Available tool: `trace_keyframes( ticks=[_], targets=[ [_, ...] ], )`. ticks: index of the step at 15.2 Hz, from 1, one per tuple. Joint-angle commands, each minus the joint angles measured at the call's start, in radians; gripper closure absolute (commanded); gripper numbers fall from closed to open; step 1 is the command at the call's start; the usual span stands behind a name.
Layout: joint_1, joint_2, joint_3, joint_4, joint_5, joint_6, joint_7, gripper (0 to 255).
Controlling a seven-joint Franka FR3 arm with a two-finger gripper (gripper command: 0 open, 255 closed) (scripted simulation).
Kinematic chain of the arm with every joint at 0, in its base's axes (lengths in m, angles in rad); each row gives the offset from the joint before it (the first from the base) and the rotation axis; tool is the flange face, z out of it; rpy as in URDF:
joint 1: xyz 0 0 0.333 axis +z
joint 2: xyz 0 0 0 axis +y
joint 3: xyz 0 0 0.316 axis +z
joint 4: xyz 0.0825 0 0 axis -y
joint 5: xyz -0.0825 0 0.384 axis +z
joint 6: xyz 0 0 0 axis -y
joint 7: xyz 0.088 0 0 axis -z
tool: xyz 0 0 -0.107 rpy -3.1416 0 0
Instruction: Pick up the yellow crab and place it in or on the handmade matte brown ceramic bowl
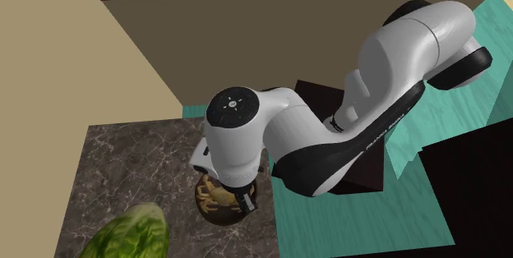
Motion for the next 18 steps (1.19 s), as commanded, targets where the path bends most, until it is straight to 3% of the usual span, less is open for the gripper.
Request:
trace_keyframes(
  ticks=[1,6,10,18],
  targets=[
    [0.0,0.006,0.0,-0.009,-0.001,0.001,0.0,0],
    [-0.001,0.009,0.0,-0.001,-0.003,-0.003,0.001,0],
    [-0.014,0.0,-0.019,0.112,-0.006,-0.127,0.005,0],
    [-0.013,0.0,-0.019,0.111,-0.006,-0.127,0.005,0]
  ],
)
